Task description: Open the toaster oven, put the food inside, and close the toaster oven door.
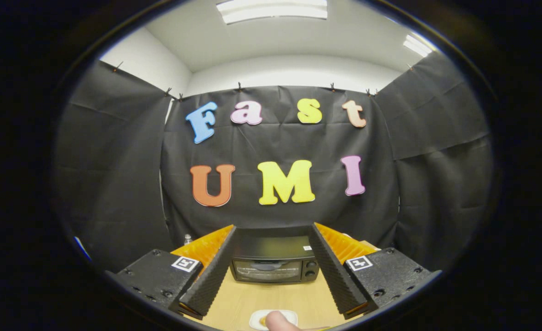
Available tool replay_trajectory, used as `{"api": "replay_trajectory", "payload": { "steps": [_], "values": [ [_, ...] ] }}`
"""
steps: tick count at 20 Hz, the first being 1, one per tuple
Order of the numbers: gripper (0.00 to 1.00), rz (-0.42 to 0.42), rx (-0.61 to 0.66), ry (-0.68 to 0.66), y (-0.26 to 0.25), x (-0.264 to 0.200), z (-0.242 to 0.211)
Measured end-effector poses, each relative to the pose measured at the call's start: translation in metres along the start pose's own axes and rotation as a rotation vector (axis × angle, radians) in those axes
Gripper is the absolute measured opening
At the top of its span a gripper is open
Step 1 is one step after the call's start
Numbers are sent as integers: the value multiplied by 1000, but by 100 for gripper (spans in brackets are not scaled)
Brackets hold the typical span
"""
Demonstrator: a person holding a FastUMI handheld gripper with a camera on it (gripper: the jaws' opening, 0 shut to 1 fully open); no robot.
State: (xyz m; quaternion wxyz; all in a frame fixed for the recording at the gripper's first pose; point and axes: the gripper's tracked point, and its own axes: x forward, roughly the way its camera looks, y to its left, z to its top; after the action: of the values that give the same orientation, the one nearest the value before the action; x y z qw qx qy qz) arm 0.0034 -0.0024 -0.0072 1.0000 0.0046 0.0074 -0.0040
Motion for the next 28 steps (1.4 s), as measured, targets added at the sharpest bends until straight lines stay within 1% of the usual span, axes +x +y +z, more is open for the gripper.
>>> {"api": "replay_trajectory", "payload": {
  "steps": [11, 16, 21, 24, 28],
  "values": [
    [100, -29, 3, 0, -11, 12, -7],
    [100, -13, 40, -5, -16, 22, -8],
    [100, 17, 11, 10, -11, 42, -42],
    [100, 38, 45, 45, -10, 64, -67],
    [100, 46, 79, 38, -11, 99, -83]
  ]
}}
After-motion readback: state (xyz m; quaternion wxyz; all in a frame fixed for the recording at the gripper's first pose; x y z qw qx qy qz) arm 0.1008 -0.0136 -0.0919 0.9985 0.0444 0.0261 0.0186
